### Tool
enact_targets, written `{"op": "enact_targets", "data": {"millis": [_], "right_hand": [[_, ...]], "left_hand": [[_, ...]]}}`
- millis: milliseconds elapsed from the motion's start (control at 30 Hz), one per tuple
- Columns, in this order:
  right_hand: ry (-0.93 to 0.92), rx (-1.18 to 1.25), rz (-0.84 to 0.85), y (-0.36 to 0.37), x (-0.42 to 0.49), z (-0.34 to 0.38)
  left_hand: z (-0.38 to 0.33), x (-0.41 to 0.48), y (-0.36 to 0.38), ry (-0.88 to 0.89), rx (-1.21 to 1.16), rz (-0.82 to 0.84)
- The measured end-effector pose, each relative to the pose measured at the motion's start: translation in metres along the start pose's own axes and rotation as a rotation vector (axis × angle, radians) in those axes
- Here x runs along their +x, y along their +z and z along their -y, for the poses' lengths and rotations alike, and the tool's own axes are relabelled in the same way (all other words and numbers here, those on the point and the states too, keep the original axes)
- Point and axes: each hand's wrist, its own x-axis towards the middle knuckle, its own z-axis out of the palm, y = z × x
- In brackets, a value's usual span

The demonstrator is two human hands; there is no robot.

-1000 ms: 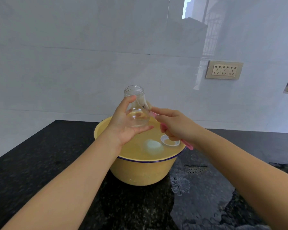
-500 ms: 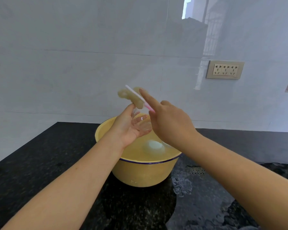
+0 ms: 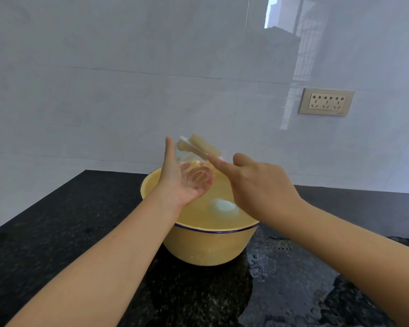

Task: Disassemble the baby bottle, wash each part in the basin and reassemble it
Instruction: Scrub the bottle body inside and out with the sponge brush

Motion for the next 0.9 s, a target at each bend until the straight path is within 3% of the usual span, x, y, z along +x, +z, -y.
{"op": "enact_targets", "data": {"millis": [100,233,400,500,700,900], "right_hand": [[0.105,0.062,0.05,-0.004,0.012,0.003],[0.26,0.353,0.068,0.005,0.015,0.005],[0.613,1.061,0.261,0.014,0.017,-0.001],[0.665,1.329,0.359,0.013,0.008,-0.002],[0.726,1.469,0.513,0.003,0.004,-0.013],[0.804,1.599,0.725,0.002,-0.003,-0.011]], "left_hand": [[0.001,-0.004,0.002,0.046,0.062,0.056],[0.002,-0.01,0.005,0.059,-0.004,0.097],[0.001,-0.014,0.008,0.108,0.017,0.205],[0.0,-0.015,0.009,0.149,0.11,0.197],[0.0,-0.012,0.013,0.348,0.364,0.202],[0.005,-0.005,0.017,0.548,0.646,-0.043]]}}
